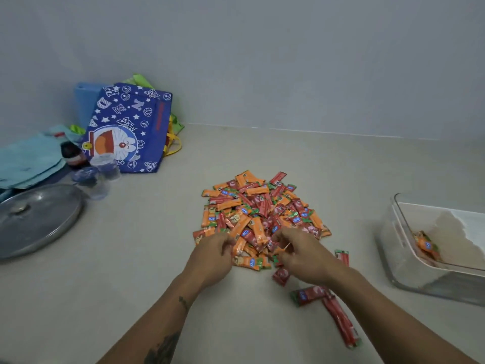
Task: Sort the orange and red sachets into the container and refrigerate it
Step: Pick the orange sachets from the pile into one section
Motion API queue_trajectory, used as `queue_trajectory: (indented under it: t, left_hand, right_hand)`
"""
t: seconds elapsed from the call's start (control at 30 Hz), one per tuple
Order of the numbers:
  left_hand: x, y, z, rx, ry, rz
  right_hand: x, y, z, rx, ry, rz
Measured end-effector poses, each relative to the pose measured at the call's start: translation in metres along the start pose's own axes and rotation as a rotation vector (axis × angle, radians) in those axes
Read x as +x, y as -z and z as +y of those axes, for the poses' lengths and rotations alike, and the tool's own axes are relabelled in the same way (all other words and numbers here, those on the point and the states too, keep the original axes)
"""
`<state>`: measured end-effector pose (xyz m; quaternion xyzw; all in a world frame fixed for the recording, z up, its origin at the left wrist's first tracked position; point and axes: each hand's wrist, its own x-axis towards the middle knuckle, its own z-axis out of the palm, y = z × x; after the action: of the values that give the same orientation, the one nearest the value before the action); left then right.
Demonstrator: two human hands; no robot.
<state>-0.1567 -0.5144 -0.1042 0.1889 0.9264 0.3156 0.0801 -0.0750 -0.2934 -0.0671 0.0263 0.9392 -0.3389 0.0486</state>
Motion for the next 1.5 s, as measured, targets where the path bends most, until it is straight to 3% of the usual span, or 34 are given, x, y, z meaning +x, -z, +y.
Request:
queue_trajectory:
  t: [0.23,0.53,0.77,0.97,1.07,1.27,1.37,1.5]
  left_hand:
    - [0.022,0.009,-0.018,0.001,-0.047,-0.010]
    - [0.055,-0.020,-0.012,0.123,-0.056,0.000]
    - [0.070,-0.031,-0.016,0.077,-0.024,-0.038]
    - [0.077,-0.026,-0.018,-0.079,0.054,0.015]
    - [0.074,-0.024,-0.014,0.006,0.082,-0.009]
    - [0.058,-0.033,-0.016,0.262,0.100,-0.167]
    - [0.057,-0.036,-0.018,0.292,0.094,-0.171]
    - [0.057,-0.034,-0.015,0.306,0.084,-0.182]
  right_hand:
    - [0.045,-0.023,-0.028,-0.058,-0.141,-0.019]
    - [0.089,-0.062,-0.028,-0.184,-0.303,0.131]
    - [0.097,-0.051,-0.019,-0.012,-0.425,0.073]
    - [0.104,-0.040,-0.020,0.241,-0.485,0.176]
    - [0.110,-0.047,-0.021,0.151,-0.461,0.158]
    - [0.117,-0.068,-0.021,-0.263,-0.363,0.159]
    - [0.112,-0.060,-0.019,-0.228,-0.406,0.106]
    - [0.101,-0.042,-0.012,0.023,-0.473,0.130]
